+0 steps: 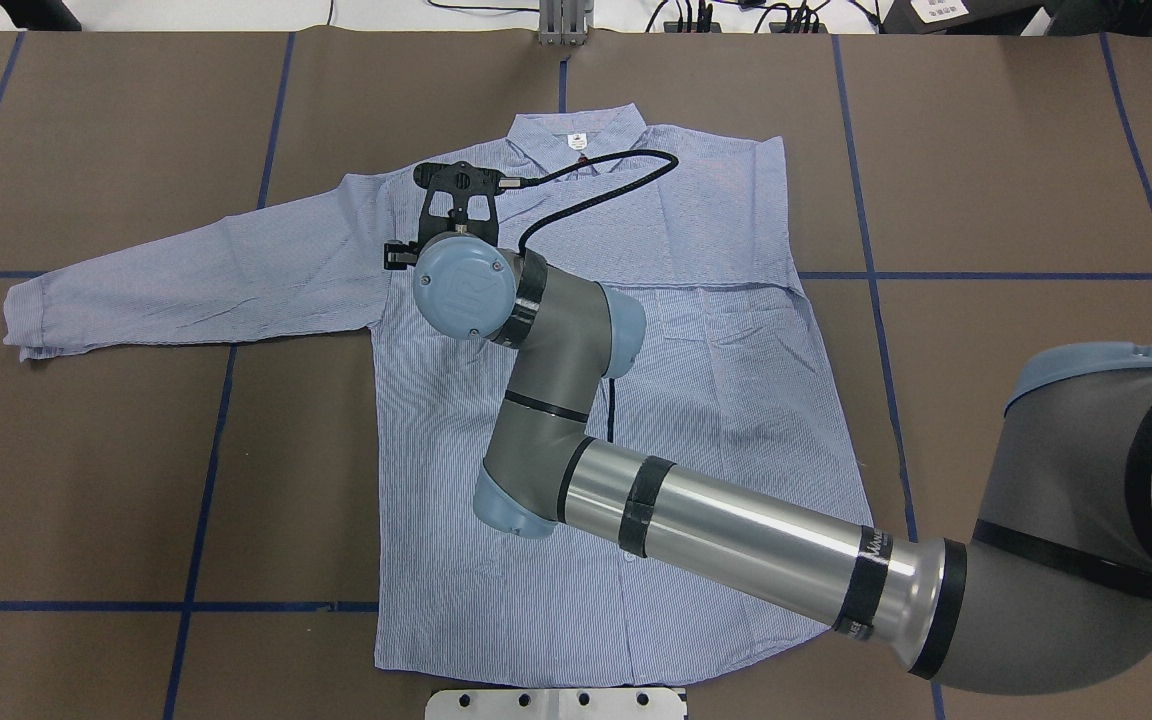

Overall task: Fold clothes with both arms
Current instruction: 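Lay the sleeve across the shirt front below the collar and release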

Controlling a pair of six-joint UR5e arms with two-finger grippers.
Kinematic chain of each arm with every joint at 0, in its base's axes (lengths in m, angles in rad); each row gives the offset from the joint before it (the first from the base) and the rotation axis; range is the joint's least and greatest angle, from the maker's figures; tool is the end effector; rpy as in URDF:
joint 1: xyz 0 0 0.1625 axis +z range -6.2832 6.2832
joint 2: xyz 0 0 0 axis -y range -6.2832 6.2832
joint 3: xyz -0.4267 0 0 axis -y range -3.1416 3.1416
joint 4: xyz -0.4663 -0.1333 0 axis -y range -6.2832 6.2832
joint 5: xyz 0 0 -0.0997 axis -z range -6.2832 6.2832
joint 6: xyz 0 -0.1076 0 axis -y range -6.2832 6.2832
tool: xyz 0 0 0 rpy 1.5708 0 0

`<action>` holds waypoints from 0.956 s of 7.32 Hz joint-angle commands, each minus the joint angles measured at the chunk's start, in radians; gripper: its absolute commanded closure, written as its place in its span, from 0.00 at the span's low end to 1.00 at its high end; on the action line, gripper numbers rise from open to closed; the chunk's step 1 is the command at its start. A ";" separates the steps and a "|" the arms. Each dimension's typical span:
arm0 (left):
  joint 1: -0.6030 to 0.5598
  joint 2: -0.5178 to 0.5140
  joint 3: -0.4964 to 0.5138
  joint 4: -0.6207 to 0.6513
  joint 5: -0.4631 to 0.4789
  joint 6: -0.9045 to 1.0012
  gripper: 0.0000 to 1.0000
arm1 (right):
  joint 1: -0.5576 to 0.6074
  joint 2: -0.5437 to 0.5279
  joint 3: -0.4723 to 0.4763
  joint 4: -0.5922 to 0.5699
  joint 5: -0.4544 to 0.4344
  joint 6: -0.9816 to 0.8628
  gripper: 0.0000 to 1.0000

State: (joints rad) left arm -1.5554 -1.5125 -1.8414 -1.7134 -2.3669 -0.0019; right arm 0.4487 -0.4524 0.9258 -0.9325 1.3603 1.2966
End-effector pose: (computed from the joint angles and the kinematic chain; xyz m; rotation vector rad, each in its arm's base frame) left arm -0.0479 -0.5514 0.5261 0.3291 0.7906 0.1539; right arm -0.7769 -0.5470 0.0937 0.5694 -0.9721 0.2727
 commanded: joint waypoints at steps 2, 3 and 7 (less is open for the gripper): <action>0.000 -0.005 -0.007 -0.017 -0.008 -0.009 0.00 | 0.043 0.017 0.057 -0.142 0.108 -0.039 0.02; 0.002 -0.006 -0.006 -0.062 -0.015 -0.004 0.00 | 0.088 0.015 0.138 -0.299 0.238 -0.043 0.01; 0.110 -0.038 0.086 -0.314 -0.012 -0.139 0.00 | 0.288 -0.267 0.615 -0.698 0.578 -0.327 0.00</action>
State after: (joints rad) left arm -1.4821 -1.5354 -1.8166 -1.9386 -2.3827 -0.0862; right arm 0.6581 -0.5629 1.3362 -1.5448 1.8268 1.1030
